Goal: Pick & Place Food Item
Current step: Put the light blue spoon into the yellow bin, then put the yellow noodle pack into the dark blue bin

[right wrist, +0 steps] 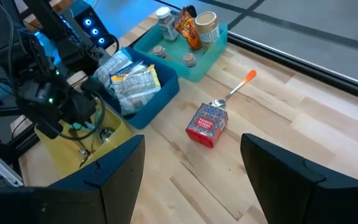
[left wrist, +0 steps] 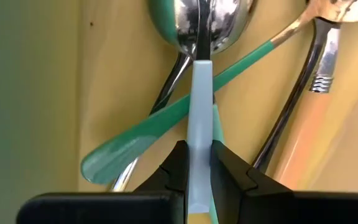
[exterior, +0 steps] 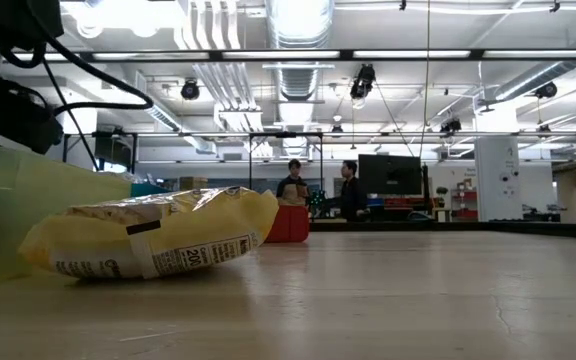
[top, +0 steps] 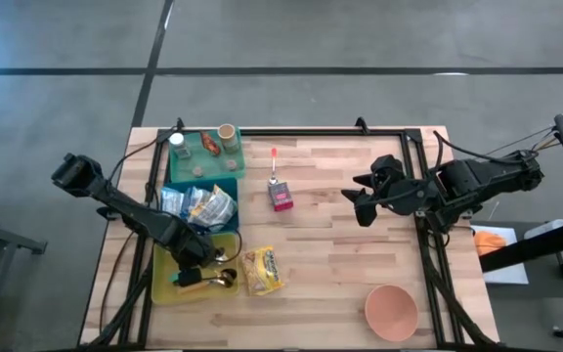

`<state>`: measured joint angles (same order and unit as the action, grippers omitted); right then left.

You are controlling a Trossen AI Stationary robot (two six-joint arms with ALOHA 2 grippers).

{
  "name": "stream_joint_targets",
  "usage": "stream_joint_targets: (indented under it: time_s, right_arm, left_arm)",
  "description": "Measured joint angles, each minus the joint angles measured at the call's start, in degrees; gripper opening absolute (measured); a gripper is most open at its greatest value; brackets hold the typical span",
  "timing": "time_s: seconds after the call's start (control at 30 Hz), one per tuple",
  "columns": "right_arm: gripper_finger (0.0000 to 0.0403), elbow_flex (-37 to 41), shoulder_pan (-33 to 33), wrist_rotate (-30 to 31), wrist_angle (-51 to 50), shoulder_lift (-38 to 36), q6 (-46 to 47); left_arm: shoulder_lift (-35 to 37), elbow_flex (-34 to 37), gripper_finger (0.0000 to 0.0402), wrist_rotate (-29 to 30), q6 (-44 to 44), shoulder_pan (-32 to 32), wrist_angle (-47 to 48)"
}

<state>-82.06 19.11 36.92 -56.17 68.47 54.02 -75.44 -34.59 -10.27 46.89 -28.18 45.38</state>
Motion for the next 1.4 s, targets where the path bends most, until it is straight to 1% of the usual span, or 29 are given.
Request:
stream_joint_targets:
  time_s: [0.4, 0.67, 0.73, 0.9, 1.0, 1.07, 1.2, 1.3, 1.4]
  right_arm:
    - [0.0263, 0.0, 0.0, 0.17, 0.24, 0.0, 0.0]
    - [0.0263, 0.0, -0.01, 0.17, 0.86, 0.0, 0.0]
    - [0.0263, 0.0, -0.02, 0.17, 0.9, 0.0, 0.0]
    - [0.0263, 0.0, 0.0, 0.17, 1.12, 0.0, 0.0]
    - [0.0263, 0.0, -0.01, 0.15, 1.14, 0.0, 0.0]
    - [0.0263, 0.0, -0.02, 0.14, 1.15, 0.0, 0.0]
    - [0.0263, 0.0, 0.0, 0.14, 1.29, 0.0, 0.0]
    - [0.0263, 0.01, -0.01, 0.14, 1.46, 0.0, -0.01]
    - [0.0263, 0.02, -0.02, 0.14, 1.7, 0.0, -0.02]
  left_arm:
    - [0.0, 0.43, 0.004, 1.68, -2.07, 0.0, -1.68]
    - [-0.02, 0.48, 0.004, 1.69, -2.07, 0.0, -1.94]
    - [-0.04, 0.38, 0.0061, 1.47, -2.07, 0.0, -1.97]
    - [-0.15, 0.15, 0.0159, 1.43, -2.0, 0.04, -2.09]
    - [-0.15, 0.01, 0.0205, -0.45, -1.23, 0.14, -1.85]
    - [0.03, -0.82, 0.0228, -1.4, 0.37, 0.17, -0.94]
    - [1.48, -4.75, 0.0253, -0.69, 0.97, 0.2, 1.95]
    - [2.5, -9.39, 0.0256, 2.16, -0.36, 0.21, 5.88]
    - [2.52, -14.41, 0.0257, 5.06, -3.77, 0.57, 9.08]
